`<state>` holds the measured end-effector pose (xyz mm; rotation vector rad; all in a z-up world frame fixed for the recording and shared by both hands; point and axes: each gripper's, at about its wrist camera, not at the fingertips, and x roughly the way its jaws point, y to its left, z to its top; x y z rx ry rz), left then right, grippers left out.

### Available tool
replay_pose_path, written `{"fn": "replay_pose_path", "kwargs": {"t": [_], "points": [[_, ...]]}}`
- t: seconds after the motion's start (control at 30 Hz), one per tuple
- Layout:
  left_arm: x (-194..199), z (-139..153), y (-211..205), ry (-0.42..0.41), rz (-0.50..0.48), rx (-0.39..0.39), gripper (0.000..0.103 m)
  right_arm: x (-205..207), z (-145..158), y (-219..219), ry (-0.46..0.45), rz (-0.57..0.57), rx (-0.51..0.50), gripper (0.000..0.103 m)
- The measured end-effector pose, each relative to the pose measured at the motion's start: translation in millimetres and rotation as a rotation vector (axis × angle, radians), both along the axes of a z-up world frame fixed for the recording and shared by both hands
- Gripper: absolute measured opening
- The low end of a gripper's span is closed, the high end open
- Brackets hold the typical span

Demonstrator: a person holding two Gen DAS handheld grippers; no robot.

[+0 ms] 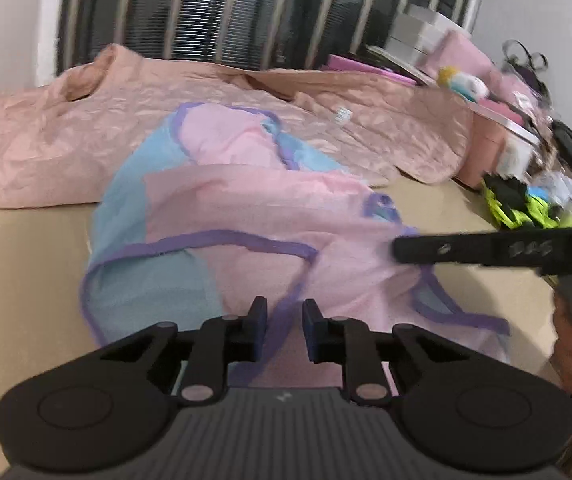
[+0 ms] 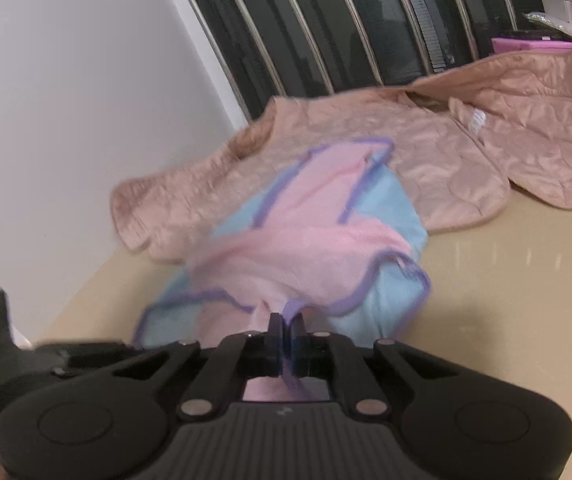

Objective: Fold clothes

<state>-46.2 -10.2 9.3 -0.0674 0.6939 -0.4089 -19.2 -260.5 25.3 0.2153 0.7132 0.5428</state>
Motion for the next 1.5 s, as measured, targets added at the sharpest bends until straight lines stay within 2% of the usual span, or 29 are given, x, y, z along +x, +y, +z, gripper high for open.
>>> {"fn": "replay_pose_path", "kwargs": {"t": [0.07, 0.1, 0.2, 0.37, 0.43, 0.5, 0.53, 0.6, 0.67, 0.7, 0.73, 0.77, 0.87, 0.93, 1.03, 1.07, 1.17, 1.2, 1.23, 1.27, 1.3, 1.43, 1.47, 1.5], "points": [[0.2, 0.2, -4.6, 0.001, -0.012, 0.008, 0.013, -0.6, -6.0, 4.1, 0.012, 0.005, -0.019, 0.003], [-0.1, 0.2, -6.2, 0.003, -0.019, 0.014, 0.002, -0.9, -8.9, 6.2, 0.018, 0.008, -0.028, 0.003], [-1.9, 1.9, 2.3, -0.006, 0.024, -0.027, 0.002, -0.8, -3.7, 13.5, -0.010, 0.030, -0.033, 0.003], [-18.3, 27.4, 31.5, -0.144, 0.130, -0.140, 0.001, 12.4, 12.3, 32.3, -0.075, 0.064, -0.058, 0.003], [-14.3, 30.6, 36.7, -0.155, 0.170, -0.130, 0.002, 20.8, 15.9, 41.1, -0.092, 0.081, -0.073, 0.003], [-2.3, 22.9, 36.9, -0.116, 0.185, -0.098, 0.003, 29.3, 19.6, 50.0, -0.109, 0.097, -0.089, 0.003], [3.8, 16.7, 36.0, -0.091, 0.182, -0.078, 0.006, 33.6, 21.4, 54.4, -0.117, 0.106, -0.096, 0.006], [3.9, 7.5, 33.6, -0.085, 0.181, -0.018, 0.006, 42.7, 8.0, 62.9, -0.077, 0.095, -0.144, 0.013], [-12.6, 9.9, 43.1, -0.118, 0.176, -0.033, 0.015, 32.7, 2.8, 58.5, -0.059, 0.070, -0.162, 0.023], [-25.0, 13.7, 51.3, -0.131, 0.177, -0.039, 0.030, 20.1, 4.2, 50.7, -0.068, 0.061, -0.155, 0.028], [-37.5, 17.5, 59.4, -0.143, 0.178, -0.045, 0.042, 7.5, 5.5, 42.8, -0.076, 0.051, -0.148, 0.041], [-49.9, 21.3, 67.6, -0.156, 0.179, -0.052, 0.044, -5.2, 6.9, 35.0, -0.085, 0.042, -0.140, 0.046], [-81.6, 26.8, 72.5, -0.171, 0.162, -0.022, 0.044, -43.0, 11.0, 11.4, -0.110, 0.014, -0.119, 0.046], [-92.7, 25.0, 61.5, -0.151, 0.147, -0.015, 0.044, -68.3, 13.7, -4.3, -0.128, -0.004, -0.105, 0.043], [-102.6, 17.1, 40.7, -0.159, 0.138, 0.028, 0.042, -89.2, 3.8, 0.4, -0.124, 0.023, -0.127, 0.028], [-102.9, 13.6, 35.3, -0.157, 0.134, 0.040, 0.040, -92.3, 0.2, 3.7, -0.124, 0.031, -0.141, 0.027], [-103.5, 4.0, 22.1, -0.150, 0.131, 0.110, 0.027, -96.0, -11.0, 14.5, -0.102, 0.050, -0.185, 0.027], [-106.5, 1.4, 19.6, -0.162, 0.135, 0.147, 0.020, -97.9, -13.7, 17.2, -0.112, 0.057, -0.202, 0.027], [-107.7, 0.4, 17.9, -0.170, 0.144, 0.177, 0.011, -100.1, -16.3, 19.8, -0.126, 0.064, -0.219, 0.022], [-109.3, -0.8, 16.7, -0.176, 0.154, 0.206, 0.008, -103.0, -17.8, 21.9, -0.146, 0.055, -0.245, 0.009], [-112.3, -2.5, 17.5, -0.180, 0.162, 0.230, 0.005, -105.3, -18.1, 23.5, -0.154, 0.042, -0.274, 0.004], [-123.4, -5.6, 22.7, -0.177, 0.154, 0.249, 0.005, -110.2, -14.3, 14.9, -0.128, 0.033, -0.276, 0.004], [-125.8, -6.5, 24.4, -0.173, 0.144, 0.238, 0.006, -112.0, -13.9, 12.4, -0.123, 0.031, -0.278, 0.004], [-128.1, -4.6, 27.6, -0.164, 0.116, 0.217, 0.013, -113.2, -13.6, 10.2, -0.118, 0.029, -0.277, 0.004]]}}
